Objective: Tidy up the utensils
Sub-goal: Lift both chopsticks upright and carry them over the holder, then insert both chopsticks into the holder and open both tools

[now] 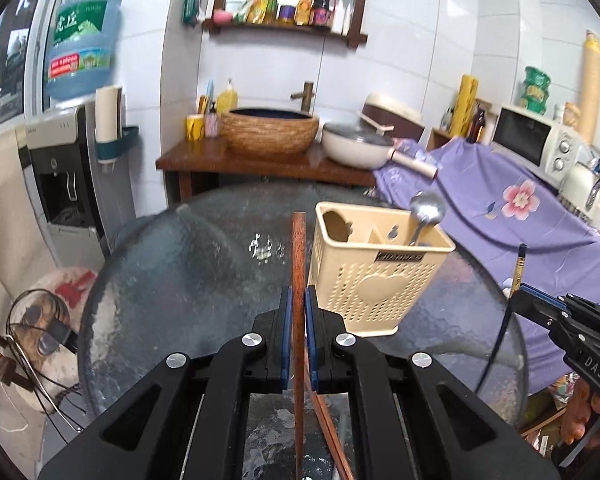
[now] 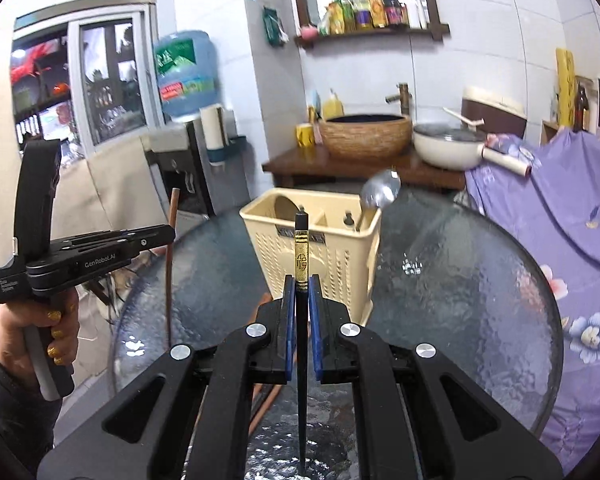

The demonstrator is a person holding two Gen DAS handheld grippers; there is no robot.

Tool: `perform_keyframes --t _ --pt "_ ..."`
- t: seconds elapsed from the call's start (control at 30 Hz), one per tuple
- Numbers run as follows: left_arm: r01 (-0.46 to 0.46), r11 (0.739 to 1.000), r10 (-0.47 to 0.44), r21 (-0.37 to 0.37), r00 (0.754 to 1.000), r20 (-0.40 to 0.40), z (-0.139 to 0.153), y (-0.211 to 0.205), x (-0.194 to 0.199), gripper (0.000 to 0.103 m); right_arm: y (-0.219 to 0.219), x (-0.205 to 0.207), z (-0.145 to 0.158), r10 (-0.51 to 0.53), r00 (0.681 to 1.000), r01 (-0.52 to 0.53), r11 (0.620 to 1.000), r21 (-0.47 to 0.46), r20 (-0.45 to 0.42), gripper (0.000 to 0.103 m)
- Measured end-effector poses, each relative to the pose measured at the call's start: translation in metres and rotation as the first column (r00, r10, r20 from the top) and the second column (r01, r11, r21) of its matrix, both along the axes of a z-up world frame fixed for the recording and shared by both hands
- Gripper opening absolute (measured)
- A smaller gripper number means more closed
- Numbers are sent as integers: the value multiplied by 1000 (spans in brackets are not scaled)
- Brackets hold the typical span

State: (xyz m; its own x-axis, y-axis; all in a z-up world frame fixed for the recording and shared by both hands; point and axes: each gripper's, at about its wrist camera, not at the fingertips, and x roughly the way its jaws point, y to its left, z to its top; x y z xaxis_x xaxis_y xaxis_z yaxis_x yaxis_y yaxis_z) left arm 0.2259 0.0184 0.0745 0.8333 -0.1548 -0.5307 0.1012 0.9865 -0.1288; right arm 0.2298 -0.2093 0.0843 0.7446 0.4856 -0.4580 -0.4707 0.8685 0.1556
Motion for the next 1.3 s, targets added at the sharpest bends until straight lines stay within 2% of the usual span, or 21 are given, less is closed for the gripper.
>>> perform_keyframes --t 0.3,0.63,0.83,1.07,1.3 --pt "25 1000 -24 -4 996 83 30 5 -26 6 -5 -17 24 33 999 -34 999 29 34 7" --pt "44 999 -44 5 994 100 40 1 -28 6 2 -14 39 62 996 -63 998 9 60 7" --pt "66 998 -66 3 991 114 51 -2 -31 6 1 -7 49 86 995 -87 996 35 42 7" --pt "108 993 -115 48 975 192 97 -20 -27 6 7 7 94 96 991 -100 994 37 96 7" --pt "79 995 -93 59 959 269 145 -32 2 6 13 36 154 38 983 -44 999 31 182 8"
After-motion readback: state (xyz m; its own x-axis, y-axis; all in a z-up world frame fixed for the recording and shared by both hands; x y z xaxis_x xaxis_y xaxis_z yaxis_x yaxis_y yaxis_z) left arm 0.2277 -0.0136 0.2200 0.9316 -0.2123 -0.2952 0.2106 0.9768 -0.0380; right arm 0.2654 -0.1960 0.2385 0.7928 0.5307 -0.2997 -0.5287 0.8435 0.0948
